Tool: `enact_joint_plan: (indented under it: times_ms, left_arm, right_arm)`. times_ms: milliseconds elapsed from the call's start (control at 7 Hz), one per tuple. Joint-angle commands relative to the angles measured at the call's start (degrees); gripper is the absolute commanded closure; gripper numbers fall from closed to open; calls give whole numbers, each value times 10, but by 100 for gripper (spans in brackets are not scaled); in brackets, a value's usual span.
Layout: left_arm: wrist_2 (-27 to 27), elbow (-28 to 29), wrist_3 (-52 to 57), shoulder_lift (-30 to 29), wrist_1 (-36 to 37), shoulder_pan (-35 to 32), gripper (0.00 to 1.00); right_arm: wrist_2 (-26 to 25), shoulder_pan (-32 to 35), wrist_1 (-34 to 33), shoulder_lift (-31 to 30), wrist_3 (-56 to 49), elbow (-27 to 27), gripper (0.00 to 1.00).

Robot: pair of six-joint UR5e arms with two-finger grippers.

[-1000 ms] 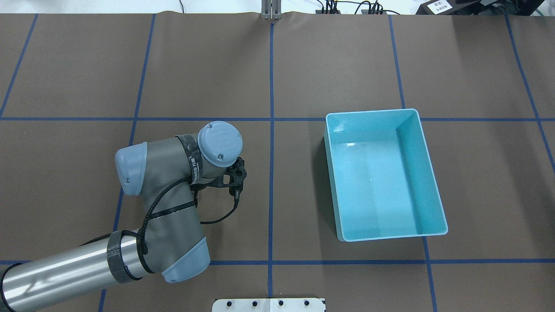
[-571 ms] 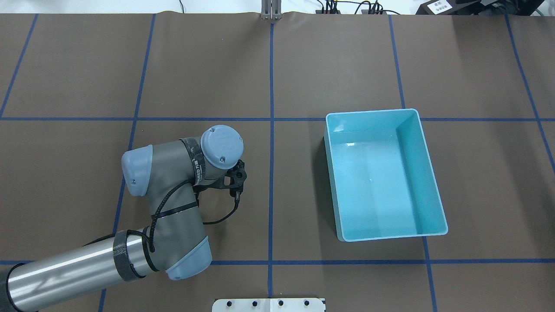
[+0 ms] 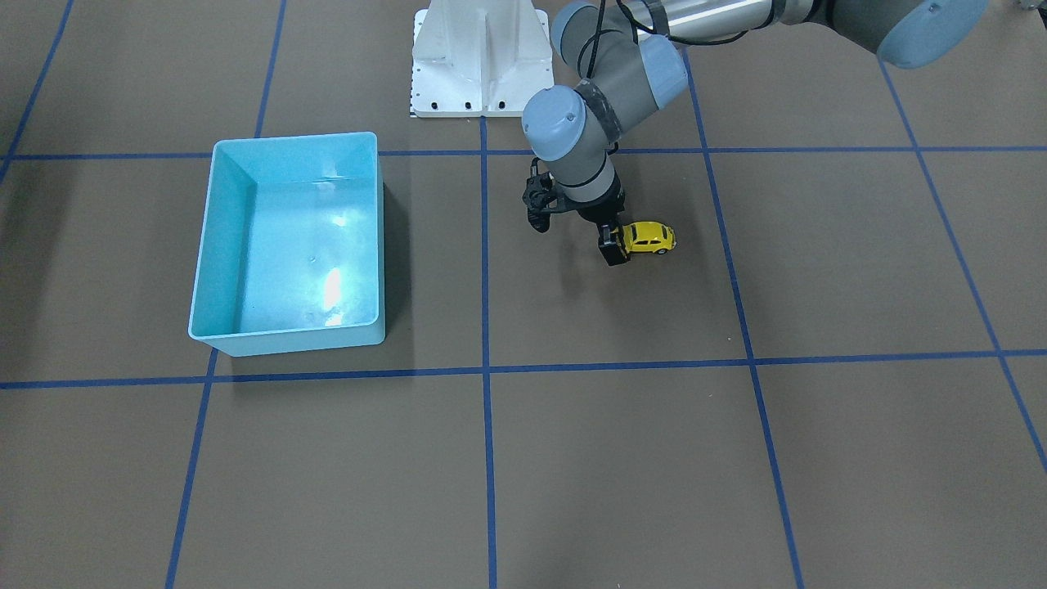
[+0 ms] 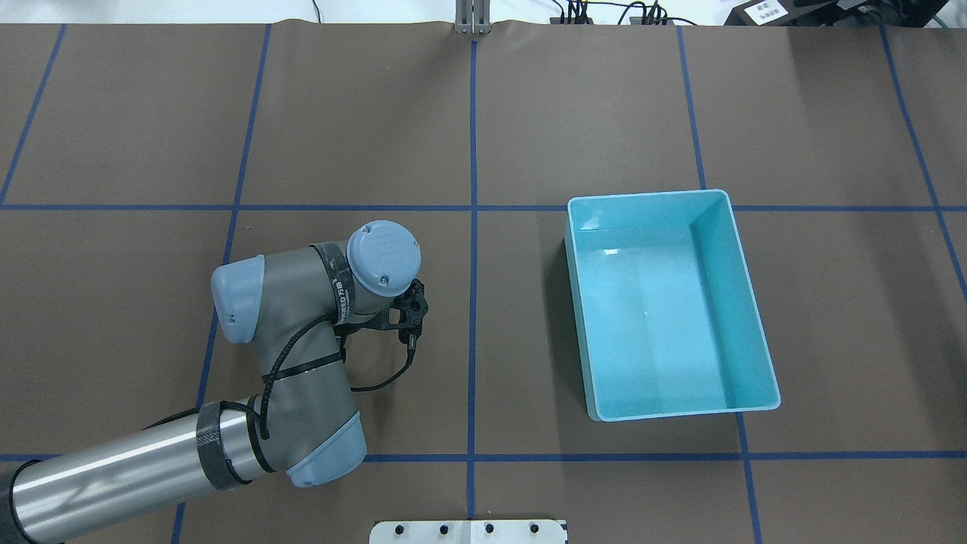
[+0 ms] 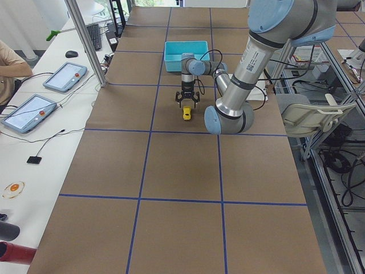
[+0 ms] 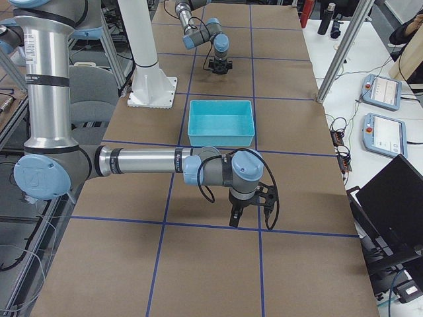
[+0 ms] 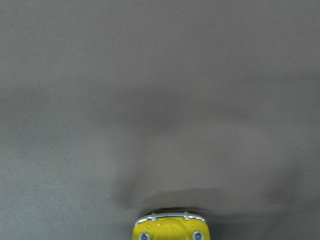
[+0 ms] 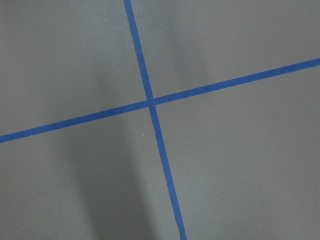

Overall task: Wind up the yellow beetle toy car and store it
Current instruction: 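Press the left gripper down on the car's roof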

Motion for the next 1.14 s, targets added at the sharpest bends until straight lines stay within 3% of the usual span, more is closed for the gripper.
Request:
enact_joint_plan:
  times_ms: [0,286,429,571,857,1000]
  left_arm:
    - [-1,1,0,7,-17,1,3]
    - [-1,-2,3,6,-19,1,39]
    - [0,-1,2,6,-20,1,41]
    - [0,-1,0,6,-18,3,51]
    - [0,-3,0,6,-18,3,100]
    - [-1,-13,0,6,-16,2,100]
  right_arm:
    - [0,0,0,0,0,0,0]
    - [0,0,0,0,0,0,0]
    - [0,0,0,0,0,-1,0]
    - [0,-1,0,0,0,-1,0]
    - [0,-1,-1,1,0,-1,0]
    - [0,-1,-1,0,0,-1,0]
